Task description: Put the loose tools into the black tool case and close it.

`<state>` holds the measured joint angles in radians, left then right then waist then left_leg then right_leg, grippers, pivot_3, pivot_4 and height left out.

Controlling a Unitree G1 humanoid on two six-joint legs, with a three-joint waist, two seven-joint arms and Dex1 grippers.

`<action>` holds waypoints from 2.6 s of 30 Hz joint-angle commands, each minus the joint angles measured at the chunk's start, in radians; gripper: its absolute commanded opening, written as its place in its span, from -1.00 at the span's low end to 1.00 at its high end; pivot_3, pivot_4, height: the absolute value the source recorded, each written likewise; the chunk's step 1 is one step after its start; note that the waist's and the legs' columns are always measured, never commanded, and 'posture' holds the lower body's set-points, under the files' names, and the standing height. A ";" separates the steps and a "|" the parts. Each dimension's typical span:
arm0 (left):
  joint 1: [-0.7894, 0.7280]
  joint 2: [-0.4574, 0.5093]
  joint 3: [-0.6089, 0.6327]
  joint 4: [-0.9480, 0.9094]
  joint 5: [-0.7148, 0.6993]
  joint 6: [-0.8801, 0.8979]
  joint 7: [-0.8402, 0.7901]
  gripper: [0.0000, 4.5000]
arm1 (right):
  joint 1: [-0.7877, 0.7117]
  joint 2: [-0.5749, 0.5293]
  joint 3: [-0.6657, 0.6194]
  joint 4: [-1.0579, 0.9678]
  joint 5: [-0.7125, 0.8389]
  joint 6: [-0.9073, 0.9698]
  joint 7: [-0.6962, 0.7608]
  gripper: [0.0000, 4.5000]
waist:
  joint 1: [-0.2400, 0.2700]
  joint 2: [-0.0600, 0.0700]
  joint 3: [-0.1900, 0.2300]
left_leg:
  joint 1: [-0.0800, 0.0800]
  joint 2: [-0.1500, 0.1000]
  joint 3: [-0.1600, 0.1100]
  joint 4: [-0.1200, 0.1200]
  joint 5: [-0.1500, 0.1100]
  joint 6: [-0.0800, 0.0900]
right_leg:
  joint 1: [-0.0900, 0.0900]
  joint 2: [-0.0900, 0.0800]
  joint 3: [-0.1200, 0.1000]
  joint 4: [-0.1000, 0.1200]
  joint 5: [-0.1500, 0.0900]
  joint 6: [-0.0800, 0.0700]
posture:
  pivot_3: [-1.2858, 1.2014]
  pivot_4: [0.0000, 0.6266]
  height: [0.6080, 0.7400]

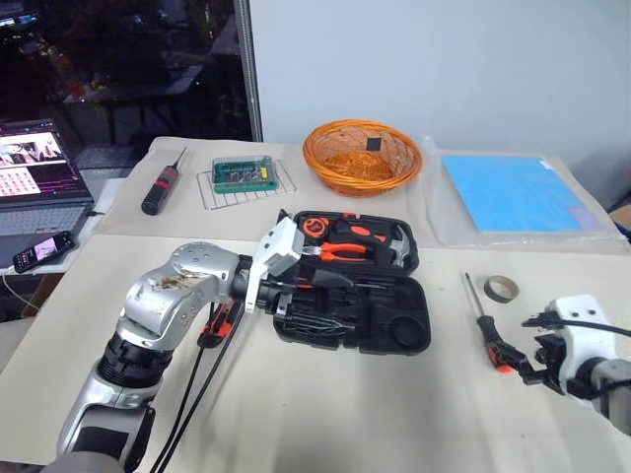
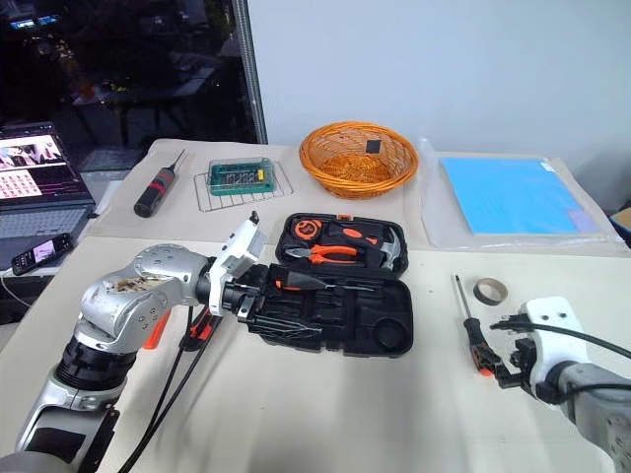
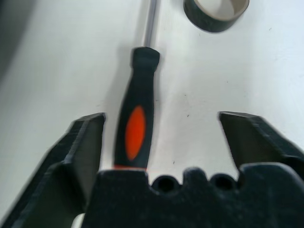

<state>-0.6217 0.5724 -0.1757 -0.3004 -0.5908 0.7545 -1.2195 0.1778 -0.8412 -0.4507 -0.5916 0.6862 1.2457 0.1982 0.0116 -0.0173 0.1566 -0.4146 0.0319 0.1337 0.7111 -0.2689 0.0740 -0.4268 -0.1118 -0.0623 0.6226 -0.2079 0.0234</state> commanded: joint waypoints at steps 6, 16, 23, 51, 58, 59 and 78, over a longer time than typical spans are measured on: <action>0.056 0.031 0.068 -0.081 -0.062 0.034 0.081 0.81 | -0.034 -0.052 0.013 0.039 -0.057 -0.049 0.112 -0.51 | 0.001 0.000 0.001 | -0.001 0.000 0.000 0.000 0.000 0.001 | 0.000 0.000 0.000 0.000 0.002 0.006 | 0.03 -0.52 1.00; 0.218 0.116 0.232 -0.097 -0.121 -0.049 0.065 0.81 | -0.135 -0.209 -0.013 -0.040 -0.078 -0.377 0.462 -0.56 | -0.011 0.002 0.002 | 0.000 0.001 0.002 0.000 0.000 -0.001 | -0.001 0.002 0.003 0.000 -0.002 0.012 | 0.03 -0.52 1.00; 0.425 0.237 0.368 -0.154 -0.167 -0.067 0.049 0.81 | -0.580 -0.246 0.566 0.246 -0.385 -0.745 0.767 -0.56 | -0.017 0.000 0.006 | 0.003 0.002 0.004 -0.001 0.000 -0.002 | -0.002 -0.001 0.004 0.000 -0.006 0.004 | 0.03 -0.52 1.00; 0.500 0.268 0.398 -0.200 -0.187 -0.087 0.122 0.81 | -0.847 -0.008 0.815 0.634 -0.671 -0.978 1.056 0.46 | -0.006 -0.002 0.007 | -0.007 0.001 0.004 0.000 0.007 -0.013 | -0.011 -0.001 -0.001 0.004 0.003 0.003 | 0.03 -0.52 1.00; 0.500 0.256 0.397 -0.195 -0.189 -0.089 0.141 0.81 | -0.850 0.047 0.578 0.597 -0.382 -0.768 1.074 0.23 | -0.009 -0.002 0.008 | -0.007 0.002 0.004 0.000 0.008 -0.014 | -0.011 0.000 -0.002 0.004 0.004 0.002 | 0.03 -0.52 1.00; 0.500 0.256 0.397 -0.195 -0.190 -0.089 0.141 0.81 | -0.836 0.065 0.545 0.580 -0.340 -0.730 1.057 0.12 | -0.009 -0.002 0.008 | -0.007 0.002 0.004 0.001 0.008 -0.014 | -0.011 0.000 -0.001 0.004 0.004 0.002 | 0.03 -0.52 1.00; 0.584 0.243 0.489 -0.159 -0.150 -0.113 0.231 0.81 | -0.524 0.263 0.715 0.534 -0.697 -1.021 0.594 -0.99 | -0.023 -0.005 0.006 | 0.014 0.003 0.004 -0.002 -0.002 -0.016 | 0.003 -0.001 -0.001 0.005 -0.006 0.001 | 0.03 -0.52 1.00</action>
<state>-0.0522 0.8297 0.2462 -0.4554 -0.7472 0.6521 -1.0571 -0.3725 -0.5856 0.2715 -0.0985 -0.0007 0.2312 0.8101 -0.0114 -0.0223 0.1621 -0.3993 0.0355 0.1376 0.7088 -0.2709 0.0569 -0.4236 -0.1128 -0.0634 0.6274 -0.2139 0.0236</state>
